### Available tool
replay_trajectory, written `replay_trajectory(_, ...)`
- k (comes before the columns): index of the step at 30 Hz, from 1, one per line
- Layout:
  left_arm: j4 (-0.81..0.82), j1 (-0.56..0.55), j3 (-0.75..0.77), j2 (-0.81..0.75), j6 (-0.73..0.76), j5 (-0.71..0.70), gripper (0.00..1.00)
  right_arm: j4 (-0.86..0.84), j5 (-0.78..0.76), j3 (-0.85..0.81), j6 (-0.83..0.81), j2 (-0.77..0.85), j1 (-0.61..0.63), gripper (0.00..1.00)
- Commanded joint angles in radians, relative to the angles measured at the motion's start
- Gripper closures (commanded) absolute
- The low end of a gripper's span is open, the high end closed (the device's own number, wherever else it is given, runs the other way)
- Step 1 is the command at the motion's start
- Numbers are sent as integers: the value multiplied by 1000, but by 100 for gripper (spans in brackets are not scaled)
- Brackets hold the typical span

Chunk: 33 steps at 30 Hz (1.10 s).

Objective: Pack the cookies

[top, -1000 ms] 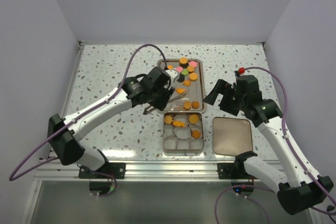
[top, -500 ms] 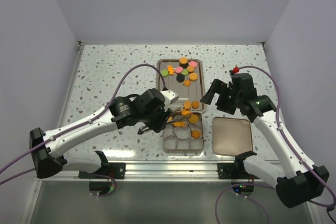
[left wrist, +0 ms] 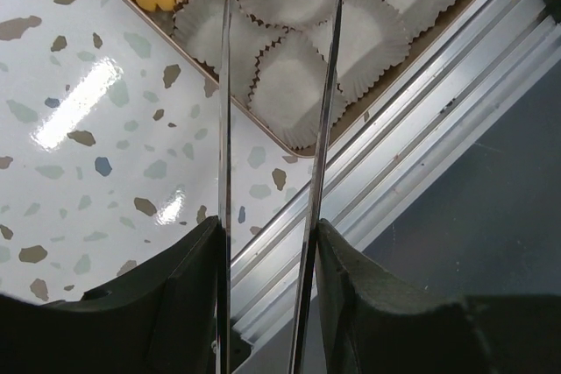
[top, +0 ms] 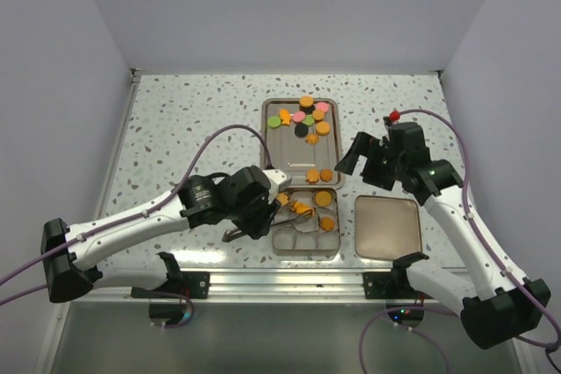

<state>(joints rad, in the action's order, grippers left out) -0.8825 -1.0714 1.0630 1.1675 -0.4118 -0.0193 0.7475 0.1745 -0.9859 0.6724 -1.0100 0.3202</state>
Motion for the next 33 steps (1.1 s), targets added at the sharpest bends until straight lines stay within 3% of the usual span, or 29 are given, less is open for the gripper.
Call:
replay_trajectory(1, 26, -16, -23, -12, -30, 37, 64, -8, -4, 6, -20, 21, -3, 1)
replay_trajectory(11, 42, -50, -26, 11, -50, 22, 54, 3, -10, 16, -25, 34, -1, 1)
replay_trajectory(17, 45, -53, -14, 27, -50, 22, 53, 4, -17, 35, -27, 51, -4, 1)
replay_trajectory(33, 8, -55, 156, 109, -2, -13, 44, -16, -33, 70, -16, 73, -4, 1)
